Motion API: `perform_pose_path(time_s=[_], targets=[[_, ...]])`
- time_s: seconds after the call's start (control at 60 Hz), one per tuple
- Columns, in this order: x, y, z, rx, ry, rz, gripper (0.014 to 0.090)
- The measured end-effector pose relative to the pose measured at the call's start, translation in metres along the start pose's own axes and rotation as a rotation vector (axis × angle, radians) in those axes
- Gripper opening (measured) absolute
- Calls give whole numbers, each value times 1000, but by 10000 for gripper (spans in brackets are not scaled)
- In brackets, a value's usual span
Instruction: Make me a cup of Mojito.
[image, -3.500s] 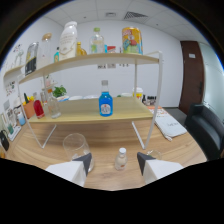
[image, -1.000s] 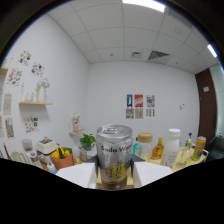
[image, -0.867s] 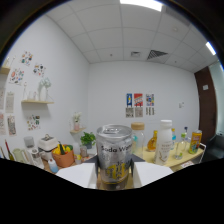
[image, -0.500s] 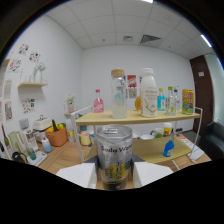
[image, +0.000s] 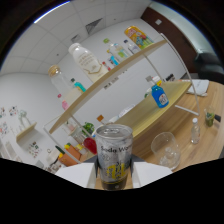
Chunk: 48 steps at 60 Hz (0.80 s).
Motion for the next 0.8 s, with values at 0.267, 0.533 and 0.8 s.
perform_pose_path(time_s=[0.267,0.533,0.8], targets=[[3,-24,12,20,-137,655,496],[11,-44,17,64,-260,1153,496],[26,-53,18,87,-310,1404,498]])
